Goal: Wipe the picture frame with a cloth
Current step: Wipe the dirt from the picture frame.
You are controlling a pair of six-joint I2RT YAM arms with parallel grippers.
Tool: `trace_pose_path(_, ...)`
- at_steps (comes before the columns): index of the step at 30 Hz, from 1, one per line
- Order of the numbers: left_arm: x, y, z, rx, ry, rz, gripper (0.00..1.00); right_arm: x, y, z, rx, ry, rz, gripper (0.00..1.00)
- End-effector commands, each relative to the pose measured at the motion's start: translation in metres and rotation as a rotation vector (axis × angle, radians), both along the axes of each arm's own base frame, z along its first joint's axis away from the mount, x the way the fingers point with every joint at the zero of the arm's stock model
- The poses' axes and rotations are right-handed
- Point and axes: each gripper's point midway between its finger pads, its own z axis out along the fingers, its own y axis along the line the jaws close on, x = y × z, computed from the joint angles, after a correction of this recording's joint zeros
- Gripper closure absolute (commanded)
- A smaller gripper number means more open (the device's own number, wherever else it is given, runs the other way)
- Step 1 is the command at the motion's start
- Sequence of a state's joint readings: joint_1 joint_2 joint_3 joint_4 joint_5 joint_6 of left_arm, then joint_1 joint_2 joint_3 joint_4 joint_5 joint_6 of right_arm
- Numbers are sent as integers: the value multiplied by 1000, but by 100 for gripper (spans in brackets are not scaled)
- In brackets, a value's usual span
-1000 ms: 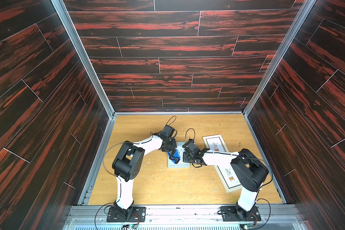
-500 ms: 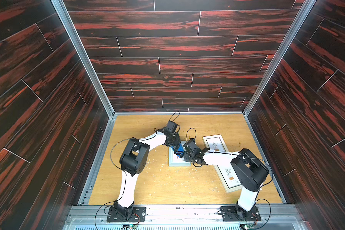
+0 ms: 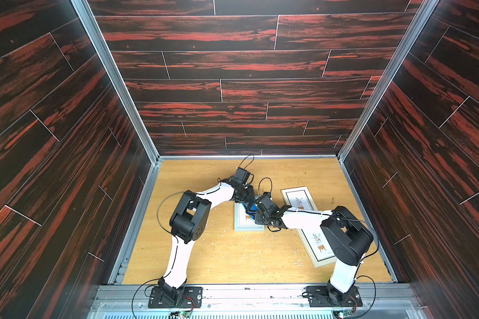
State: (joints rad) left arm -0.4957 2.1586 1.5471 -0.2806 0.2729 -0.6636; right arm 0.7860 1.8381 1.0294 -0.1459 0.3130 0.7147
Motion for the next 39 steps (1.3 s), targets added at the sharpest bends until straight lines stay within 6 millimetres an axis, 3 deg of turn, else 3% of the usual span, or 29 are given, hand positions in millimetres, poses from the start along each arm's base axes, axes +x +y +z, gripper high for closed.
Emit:
trace_pose_path(1,7,60,-4,40,27,116,100,-9,-5,-1,-25,24,12,92)
trace_pose_path(3,8,69,0,61,10,124,100,-10,-5,-2,-26,28,13,92)
trace_pose_path(5,7,59,1,42,13,107,100,-9,-4,-2,-26,27,16,92)
trace_pose_path(10,1,-6,-7,5,22,19,100,-7,1,2,-17,22,29,92)
trace_pose_path(12,-1,-21,-11,-7,34,-3,100,-7,1,3,-16,20,27,92)
trace_pose_path(14,-2,-19,-12,8,36,-3,100,-7,0,4,-18,18,26,92)
trace_pose_path(18,6,15,-4,29,12,45,100,-10,-3,2,-20,21,19,92)
trace_pose_path(20,9,20,-1,30,5,52,100,-11,-3,1,-14,25,18,92)
trace_pose_path(21,10,17,0,33,1,45,100,-11,-3,0,-11,28,18,92)
trace_pose_path(25,2,-25,-2,9,4,-23,100,-10,3,0,-4,31,27,92)
trace_pose_path(27,-3,-32,-9,16,25,-38,100,-9,4,2,-7,28,29,92)
trace_pose_path(29,-3,-21,-15,37,33,-20,100,-10,2,5,-13,18,26,92)
trace_pose_path(33,3,25,-19,60,37,49,100,-13,-5,3,-30,14,20,92)
trace_pose_path(35,7,39,-17,87,16,82,100,-14,-6,2,-33,19,22,92)
trace_pose_path(37,7,33,-15,104,1,70,100,-13,-4,2,-25,20,21,92)
trace_pose_path(39,4,11,-13,87,1,30,100,-13,-2,1,-19,24,22,92)
